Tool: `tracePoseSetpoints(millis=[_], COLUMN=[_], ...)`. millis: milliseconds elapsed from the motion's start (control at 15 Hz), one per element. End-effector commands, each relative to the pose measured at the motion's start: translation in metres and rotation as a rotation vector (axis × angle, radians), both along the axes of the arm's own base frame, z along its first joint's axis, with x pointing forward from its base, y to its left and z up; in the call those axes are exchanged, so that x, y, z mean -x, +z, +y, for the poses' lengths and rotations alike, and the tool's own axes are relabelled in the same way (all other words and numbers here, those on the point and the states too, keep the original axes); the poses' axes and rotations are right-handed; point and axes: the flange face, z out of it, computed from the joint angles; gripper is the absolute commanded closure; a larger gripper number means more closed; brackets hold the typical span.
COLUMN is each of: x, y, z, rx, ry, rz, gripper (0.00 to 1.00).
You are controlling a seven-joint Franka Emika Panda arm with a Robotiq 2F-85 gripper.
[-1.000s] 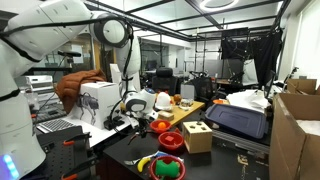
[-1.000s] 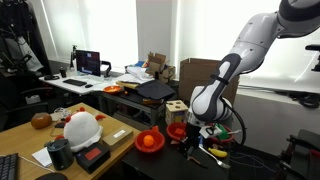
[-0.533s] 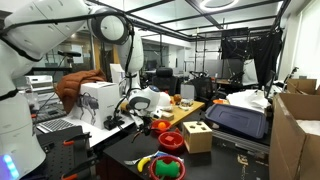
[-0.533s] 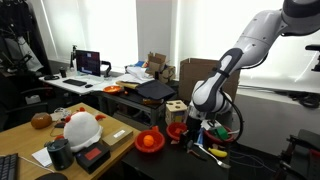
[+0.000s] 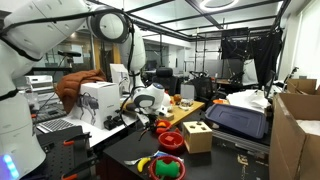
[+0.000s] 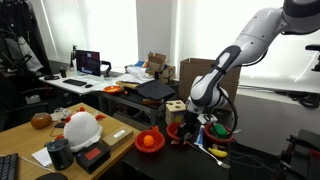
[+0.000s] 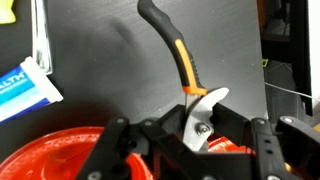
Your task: Put the pliers in the bowl next to the toy box
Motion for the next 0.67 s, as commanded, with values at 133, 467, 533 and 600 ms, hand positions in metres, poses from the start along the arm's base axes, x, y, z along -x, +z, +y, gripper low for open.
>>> tracePoseSetpoints(millis=[133, 467, 533, 600], x=[-0.010, -0.026, -0.029, -0.033], y=[0.028, 0.029, 0.027, 0.025], z=[-0.008, -0.013, -0.014, -0.014], rx=[0.039, 0.156, 0.184, 0.214], ry=[-0.067, -0.118, -0.129, -0.139], rz=[-0.059, -0.088, -0.092, -0.095], gripper=[0.91, 0.91, 0.91, 0.91])
